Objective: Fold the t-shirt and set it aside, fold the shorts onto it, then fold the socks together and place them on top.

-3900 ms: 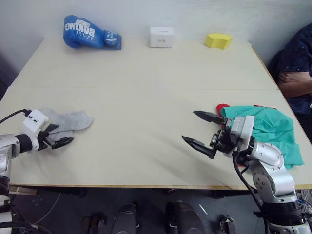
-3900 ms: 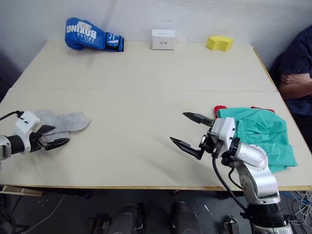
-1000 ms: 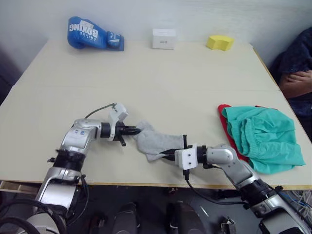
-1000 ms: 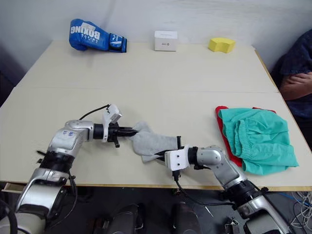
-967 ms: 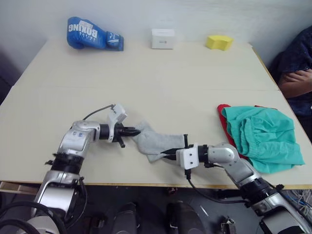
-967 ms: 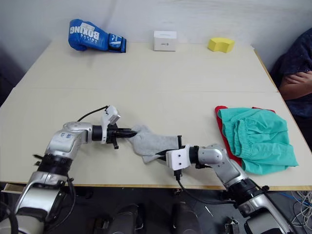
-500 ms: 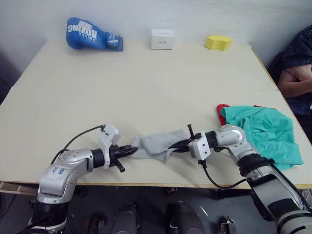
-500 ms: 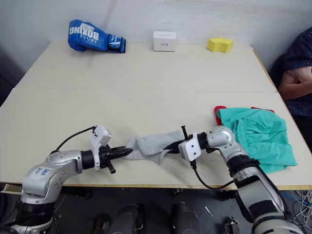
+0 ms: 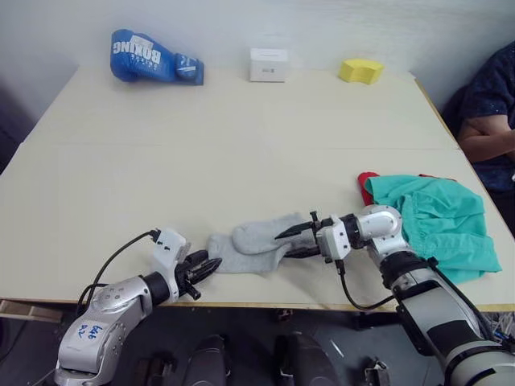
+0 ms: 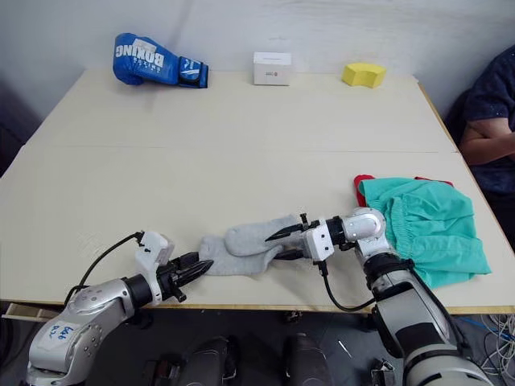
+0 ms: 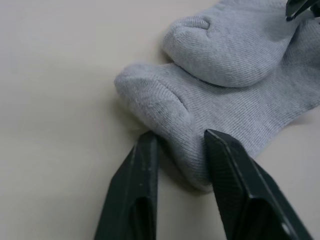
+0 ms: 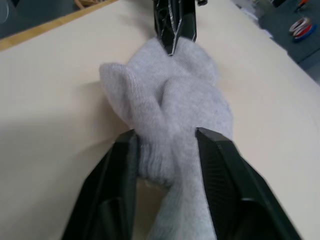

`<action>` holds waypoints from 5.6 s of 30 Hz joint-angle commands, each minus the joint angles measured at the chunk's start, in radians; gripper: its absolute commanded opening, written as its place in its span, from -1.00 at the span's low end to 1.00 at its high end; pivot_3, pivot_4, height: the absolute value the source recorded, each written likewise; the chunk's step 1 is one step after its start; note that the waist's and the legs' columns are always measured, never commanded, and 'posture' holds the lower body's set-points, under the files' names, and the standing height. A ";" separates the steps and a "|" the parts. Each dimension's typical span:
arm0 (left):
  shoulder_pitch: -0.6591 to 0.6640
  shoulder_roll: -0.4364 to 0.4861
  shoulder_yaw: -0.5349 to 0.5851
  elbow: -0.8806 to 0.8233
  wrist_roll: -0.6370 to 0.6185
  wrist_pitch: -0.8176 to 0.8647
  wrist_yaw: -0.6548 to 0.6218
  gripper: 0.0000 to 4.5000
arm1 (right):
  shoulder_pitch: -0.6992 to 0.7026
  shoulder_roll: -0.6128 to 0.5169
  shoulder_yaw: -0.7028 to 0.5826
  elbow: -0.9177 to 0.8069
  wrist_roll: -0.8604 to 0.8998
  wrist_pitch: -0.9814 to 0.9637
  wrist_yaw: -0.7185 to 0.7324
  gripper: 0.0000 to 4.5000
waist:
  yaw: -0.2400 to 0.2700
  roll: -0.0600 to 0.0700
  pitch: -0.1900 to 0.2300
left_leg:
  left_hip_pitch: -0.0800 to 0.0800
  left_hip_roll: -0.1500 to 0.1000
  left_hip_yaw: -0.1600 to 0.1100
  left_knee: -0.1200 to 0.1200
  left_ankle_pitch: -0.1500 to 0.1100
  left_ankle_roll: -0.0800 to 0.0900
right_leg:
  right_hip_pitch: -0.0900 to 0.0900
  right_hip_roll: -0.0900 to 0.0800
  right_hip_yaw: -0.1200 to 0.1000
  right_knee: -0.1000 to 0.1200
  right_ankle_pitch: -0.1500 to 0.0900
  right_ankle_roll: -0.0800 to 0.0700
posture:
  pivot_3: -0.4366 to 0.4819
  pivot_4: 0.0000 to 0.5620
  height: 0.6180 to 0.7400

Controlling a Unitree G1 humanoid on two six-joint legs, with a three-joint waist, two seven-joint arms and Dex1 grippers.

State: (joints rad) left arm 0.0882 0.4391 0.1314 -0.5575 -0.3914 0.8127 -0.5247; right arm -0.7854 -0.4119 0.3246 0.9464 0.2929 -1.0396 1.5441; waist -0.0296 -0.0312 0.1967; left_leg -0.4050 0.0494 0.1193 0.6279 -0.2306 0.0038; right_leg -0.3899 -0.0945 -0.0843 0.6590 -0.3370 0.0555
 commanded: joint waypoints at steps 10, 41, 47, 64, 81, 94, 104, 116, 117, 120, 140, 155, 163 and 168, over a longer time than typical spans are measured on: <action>0.076 0.215 0.187 0.093 -0.075 -0.177 -0.232 0.94 | 0.273 -0.244 -0.099 -0.561 0.205 0.338 0.014 1.00 | 0.003 0.002 0.001 | 0.000 0.001 0.000 -0.001 -0.002 -0.001 | -0.001 0.000 0.000 -0.001 -0.001 -0.002 | -0.05 -0.47 1.00; -0.626 0.148 -0.322 0.542 0.007 -0.038 -0.325 0.97 | 0.246 -0.286 -0.179 -0.896 0.294 1.905 -0.640 0.42 | 0.005 0.004 0.002 | -0.006 -0.001 0.001 0.002 -0.003 0.005 | -0.003 0.000 0.000 -0.005 0.001 0.003 | -0.05 -0.47 1.00; -0.634 0.122 -0.326 0.555 0.029 -0.041 -0.316 0.97 | 0.276 -0.262 -0.184 -0.913 0.247 1.862 -0.643 -0.52 | 0.005 0.004 0.002 | -0.006 -0.001 0.001 0.002 -0.003 0.005 | -0.003 0.000 -0.001 -0.005 0.001 0.003 | -0.05 -0.47 1.00; -0.639 0.083 -0.252 0.545 -0.001 -0.036 -0.322 -0.98 | 0.264 -0.239 -0.267 -0.881 0.222 1.752 -0.601 -1.00 | 0.003 0.004 0.002 | -0.006 -0.001 0.001 0.001 -0.003 0.005 | -0.004 0.000 -0.001 -0.005 0.001 0.003 | -0.05 -0.47 1.00; -0.537 0.327 -0.102 0.447 -0.201 0.062 -0.553 -0.98 | 0.426 -0.212 -0.342 -1.333 0.458 2.008 -0.710 -1.00 | 0.005 0.004 0.002 | -0.007 -0.001 0.001 -0.001 -0.004 0.004 | -0.004 -0.001 0.000 -0.007 0.001 0.001 | -0.05 -0.47 1.00; -0.477 0.289 -0.178 0.474 -0.118 0.000 -0.494 -0.98 | 0.505 -0.154 -0.256 -1.272 0.356 1.914 -0.759 -1.00 | 0.002 0.004 0.002 | -0.007 0.000 0.001 -0.001 -0.004 0.004 | -0.005 0.000 0.000 -0.007 0.001 0.002 | -0.05 -0.47 1.00; -0.451 0.304 -0.151 0.468 -0.122 0.003 -0.492 -0.98 | 0.491 -0.142 -0.236 -1.232 0.334 1.910 -0.745 -1.00 | 0.002 0.004 0.002 | -0.007 0.000 0.001 -0.001 -0.004 0.004 | -0.005 -0.001 0.000 -0.007 0.001 0.002 | -0.05 -0.47 1.00; -0.411 0.288 -0.101 0.479 -0.073 -0.163 -0.453 0.20 | 0.528 -0.187 -0.289 -1.227 0.305 1.807 -0.688 -0.08 | 0.005 0.004 0.002 | -0.007 0.000 0.001 -0.003 -0.005 0.004 | -0.005 -0.001 0.000 -0.007 0.001 0.001 | -0.05 -0.47 1.00; -0.405 0.286 -0.084 0.480 -0.074 -0.190 -0.456 0.32 | 0.534 -0.191 -0.302 -1.230 0.294 1.770 -0.684 0.05 | 0.005 0.004 0.002 | -0.007 -0.001 0.001 -0.003 -0.005 0.004 | -0.005 -0.001 0.000 -0.007 0.001 0.001 | -0.05 -0.47 1.00; -0.382 0.294 -0.005 0.450 -0.137 -0.207 -0.489 0.32 | 0.538 -0.206 -0.355 -1.270 0.342 1.736 -0.637 0.05 | 0.003 0.004 0.002 | -0.007 -0.001 0.001 -0.003 -0.005 0.004 | -0.005 -0.001 0.000 -0.008 0.001 0.001 | -0.05 -0.47 1.00; -0.248 0.106 -0.213 0.390 0.059 -0.363 -0.290 -0.99 | 0.517 0.069 0.034 -0.988 -0.099 1.203 -0.703 -1.00 | 0.002 0.004 0.002 | -0.005 -0.002 0.003 -0.008 -0.004 0.004 | -0.003 0.000 0.000 -0.013 0.001 0.002 | -0.05 -0.47 1.00; -0.158 0.130 0.024 0.251 -0.177 -0.407 -0.342 -0.99 | 0.565 -0.008 -0.178 -1.096 0.040 1.199 -0.687 -1.00 | 0.001 0.004 -0.004 | -0.002 0.000 0.001 -0.009 -0.006 -0.001 | -0.002 0.000 0.000 -0.012 0.002 0.001 | -0.05 -0.47 1.00; -0.212 0.243 0.159 0.333 -0.318 -0.055 -0.221 -0.47 | 0.429 0.065 -0.014 -1.013 -0.070 1.173 -0.644 -1.00 | 0.000 0.004 -0.004 | -0.001 0.000 0.001 -0.011 -0.002 0.001 | -0.002 0.000 0.000 -0.012 0.002 0.001 | -0.05 -0.47 1.00; -0.276 0.293 0.128 0.352 -0.422 0.298 -0.153 0.22 | 0.398 0.106 0.042 -0.922 -0.114 1.159 -0.634 -1.00 | 0.003 0.001 -0.002 | -0.003 -0.002 0.001 -0.011 -0.003 0.001 | -0.002 -0.001 0.000 -0.013 0.002 0.001 | -0.05 -0.47 1.00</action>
State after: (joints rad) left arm -0.1599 0.7282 0.2560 -0.1811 -0.7516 1.0116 -0.6988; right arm -0.3811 -0.3163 0.3666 0.0288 0.1779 0.1297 0.9062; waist -0.0269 -0.0307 0.1943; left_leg -0.4079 0.0477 0.1204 0.6171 -0.2337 0.0042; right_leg -0.3920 -0.0951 -0.0845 0.6461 -0.3350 0.0571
